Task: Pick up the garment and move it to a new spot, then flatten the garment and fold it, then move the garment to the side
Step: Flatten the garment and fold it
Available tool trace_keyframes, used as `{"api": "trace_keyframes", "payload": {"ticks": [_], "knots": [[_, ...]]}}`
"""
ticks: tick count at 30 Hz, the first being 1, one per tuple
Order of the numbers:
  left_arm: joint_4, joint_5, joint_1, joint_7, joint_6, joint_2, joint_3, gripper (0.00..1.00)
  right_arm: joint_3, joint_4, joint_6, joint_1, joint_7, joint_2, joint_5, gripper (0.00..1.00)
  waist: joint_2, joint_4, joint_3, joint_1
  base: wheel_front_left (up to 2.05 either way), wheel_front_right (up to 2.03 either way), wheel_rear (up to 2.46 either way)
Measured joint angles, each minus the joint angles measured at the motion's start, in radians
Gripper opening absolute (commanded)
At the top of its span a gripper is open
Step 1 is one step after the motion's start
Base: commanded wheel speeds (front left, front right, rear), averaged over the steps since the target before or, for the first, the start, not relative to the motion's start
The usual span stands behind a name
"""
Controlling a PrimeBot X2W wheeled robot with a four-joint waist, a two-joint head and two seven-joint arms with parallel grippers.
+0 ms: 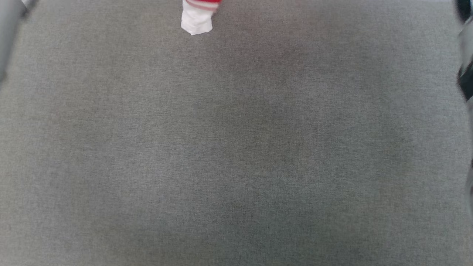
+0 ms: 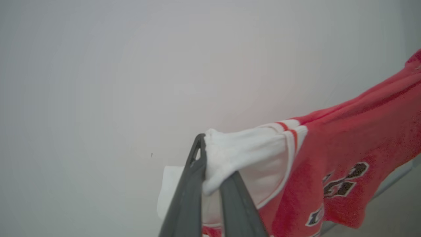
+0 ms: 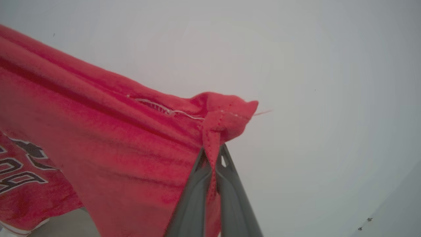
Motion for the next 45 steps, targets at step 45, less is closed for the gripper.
{"api": "trace_keyframes", "payload": {"ticks": [45], "knots": [[-0.881, -0.594, 0.99, 0.66, 0.293, 0.39, -0.246, 0.0, 0.12, -0.889, -0.002, 1.164, 0.889, -0.183, 0.548, 0.0, 0.0, -0.001, -0.072, 0.0, 0.0, 0.0, 0.0]]}}
